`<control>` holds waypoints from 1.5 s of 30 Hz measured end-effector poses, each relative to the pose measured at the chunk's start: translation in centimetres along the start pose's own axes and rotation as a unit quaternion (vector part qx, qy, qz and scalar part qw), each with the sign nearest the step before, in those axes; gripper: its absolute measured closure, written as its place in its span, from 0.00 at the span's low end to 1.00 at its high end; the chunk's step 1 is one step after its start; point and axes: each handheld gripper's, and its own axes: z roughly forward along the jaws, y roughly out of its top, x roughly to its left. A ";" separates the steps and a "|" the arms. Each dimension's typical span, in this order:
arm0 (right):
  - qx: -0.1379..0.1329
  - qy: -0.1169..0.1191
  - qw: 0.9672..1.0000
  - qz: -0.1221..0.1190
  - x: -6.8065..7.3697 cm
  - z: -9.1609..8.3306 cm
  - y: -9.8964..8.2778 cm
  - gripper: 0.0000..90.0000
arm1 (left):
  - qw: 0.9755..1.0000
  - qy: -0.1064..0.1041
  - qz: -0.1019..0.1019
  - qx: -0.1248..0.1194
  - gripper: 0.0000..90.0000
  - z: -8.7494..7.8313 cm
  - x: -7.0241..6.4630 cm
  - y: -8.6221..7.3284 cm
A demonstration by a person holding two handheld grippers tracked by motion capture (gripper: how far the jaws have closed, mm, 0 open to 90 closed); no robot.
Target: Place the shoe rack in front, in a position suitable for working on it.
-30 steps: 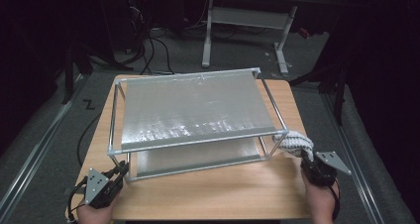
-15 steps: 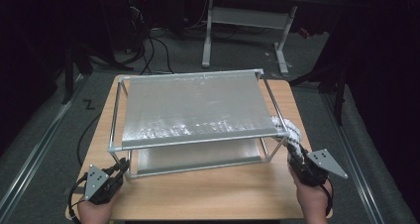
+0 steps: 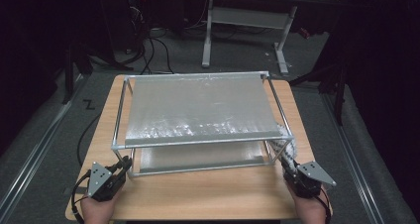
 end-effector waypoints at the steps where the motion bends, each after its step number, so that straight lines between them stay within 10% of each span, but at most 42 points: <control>1: 0.011 0.006 1.000 0.003 0.0 0.3 -0.3 0.84 | 1.000 -0.001 0.000 0.000 0.88 0.0 0.0 0.0; 9: 0.098 0.031 0.995 0.008 -0.3 2.8 -2.7 0.84 | 1.000 -0.004 -0.002 0.001 0.89 0.0 0.1 0.0; 17: 0.105 0.030 0.994 0.008 0.0 2.9 -2.9 0.83 | 1.000 -0.005 -0.001 0.001 0.88 0.2 0.2 0.0; 29: 0.024 0.021 0.999 0.003 -0.4 0.4 -0.8 0.82 | 1.000 -0.003 -0.001 0.000 0.89 0.2 0.3 0.1; 38: -0.064 0.018 0.998 0.009 -0.7 -2.8 2.3 0.82 | 1.000 0.000 -0.002 0.001 0.88 0.2 0.4 0.0; 45: -0.064 0.015 0.998 0.001 -0.6 -2.9 2.5 0.82 | 1.000 0.000 -0.003 0.001 0.89 0.2 0.4 0.0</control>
